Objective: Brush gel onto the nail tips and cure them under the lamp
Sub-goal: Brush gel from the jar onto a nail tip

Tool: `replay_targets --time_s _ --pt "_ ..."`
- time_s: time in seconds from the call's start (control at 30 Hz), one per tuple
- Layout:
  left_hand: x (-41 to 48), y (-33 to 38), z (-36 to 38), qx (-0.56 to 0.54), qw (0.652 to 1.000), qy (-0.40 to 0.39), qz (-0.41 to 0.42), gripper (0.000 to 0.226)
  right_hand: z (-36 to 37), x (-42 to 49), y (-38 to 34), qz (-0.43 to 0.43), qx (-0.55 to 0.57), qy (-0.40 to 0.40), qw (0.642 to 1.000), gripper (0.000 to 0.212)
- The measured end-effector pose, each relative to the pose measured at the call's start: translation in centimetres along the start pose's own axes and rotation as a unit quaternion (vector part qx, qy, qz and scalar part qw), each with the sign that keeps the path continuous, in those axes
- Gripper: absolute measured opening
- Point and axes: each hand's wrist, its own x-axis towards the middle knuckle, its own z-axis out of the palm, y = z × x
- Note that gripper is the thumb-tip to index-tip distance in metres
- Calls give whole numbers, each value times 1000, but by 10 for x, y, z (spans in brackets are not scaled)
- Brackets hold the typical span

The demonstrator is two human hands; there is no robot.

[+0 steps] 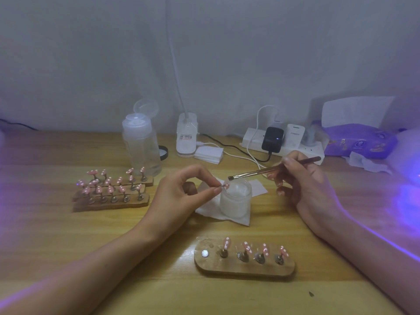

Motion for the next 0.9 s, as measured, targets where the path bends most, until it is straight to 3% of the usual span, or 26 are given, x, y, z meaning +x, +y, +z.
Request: replay_targets --time_s 0.77,0.9 --pt "0 -1 1 2 1000 -1 7 11 -3 0 4 -17 -48 21 998 21" --pt "-1 0 1 3 1000 0 2 10 -1 0 4 -29 -47 -8 998 22"
